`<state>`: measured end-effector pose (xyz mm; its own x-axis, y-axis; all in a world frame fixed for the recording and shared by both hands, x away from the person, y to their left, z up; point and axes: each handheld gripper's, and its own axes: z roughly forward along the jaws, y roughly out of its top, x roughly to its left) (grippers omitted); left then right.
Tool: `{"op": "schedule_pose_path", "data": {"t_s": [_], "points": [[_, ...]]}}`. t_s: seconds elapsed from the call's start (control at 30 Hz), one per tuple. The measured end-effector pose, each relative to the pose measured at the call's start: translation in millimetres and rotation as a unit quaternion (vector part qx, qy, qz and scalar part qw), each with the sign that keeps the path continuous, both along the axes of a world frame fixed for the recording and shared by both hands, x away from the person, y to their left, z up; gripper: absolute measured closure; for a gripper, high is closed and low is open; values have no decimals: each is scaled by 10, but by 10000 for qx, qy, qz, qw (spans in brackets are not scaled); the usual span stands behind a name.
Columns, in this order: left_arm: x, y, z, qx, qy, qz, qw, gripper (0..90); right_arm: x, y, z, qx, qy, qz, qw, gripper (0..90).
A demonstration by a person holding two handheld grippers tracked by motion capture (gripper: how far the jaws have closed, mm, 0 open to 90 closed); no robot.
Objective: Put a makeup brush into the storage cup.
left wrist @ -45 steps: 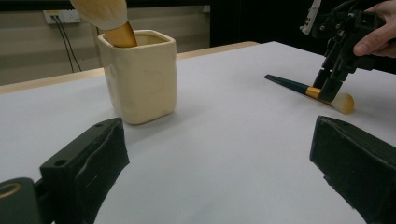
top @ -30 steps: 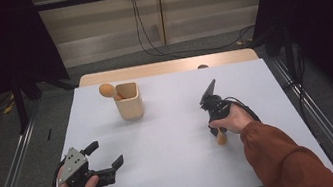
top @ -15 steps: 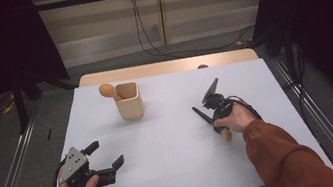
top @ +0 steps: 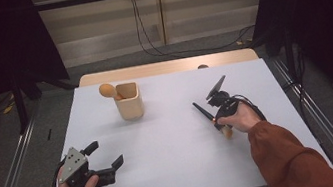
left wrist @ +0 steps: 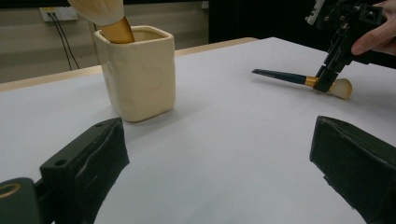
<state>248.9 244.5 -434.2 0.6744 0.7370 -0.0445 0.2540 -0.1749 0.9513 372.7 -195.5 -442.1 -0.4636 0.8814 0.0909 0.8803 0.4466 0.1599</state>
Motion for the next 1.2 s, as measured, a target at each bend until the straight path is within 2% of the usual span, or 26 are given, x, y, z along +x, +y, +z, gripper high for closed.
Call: {"op": "schedule_pose_path", "data": {"t_s": [0.07, 0.17, 0.23, 0.4, 0.47, 0.67, 0.8, 0.9, 1.1, 1.2], "points": [[0, 5, -1, -3, 1, 2, 10000, 39, -20, -29, 35, 55, -61, 8, 10000, 744], [4, 6, -3, -4, 3, 5, 10000, 39, -44, -77, 97, 262, -207, -17, 9994, 744], [1, 4, -2, 0, 5, 6, 10000, 39, -49, -128, 149, 463, -347, -57, 9983, 744], [2, 8, -1, 0, -1, 16, 10000, 39, -82, -199, 191, 653, -640, -129, 9957, 744], [1, 11, -1, 5, -3, 21, 10000, 39, -101, -227, 194, 746, -741, -89, 9944, 744], [1, 8, -2, -2, -3, 24, 10000, 39, -146, -301, 208, 1161, -1034, -129, 9878, 743], [2, 15, -1, 2, -20, 90, 10000, 38, -157, -361, 202, 1353, -1251, -254, 9825, 743], [8, 30, -3, -19, -6, 130, 9999, 37, -172, -405, 203, 1527, -1453, -318, 9770, 743], [7, 23, -3, -11, 3, 128, 9999, 37, -218, -456, 182, 1801, -1872, -421, 9648, 743], [7, 5, -14, -24, 42, 111, 9999, 37, -258, -465, 174, 1918, -2127, -384, 9573, 743]]}}
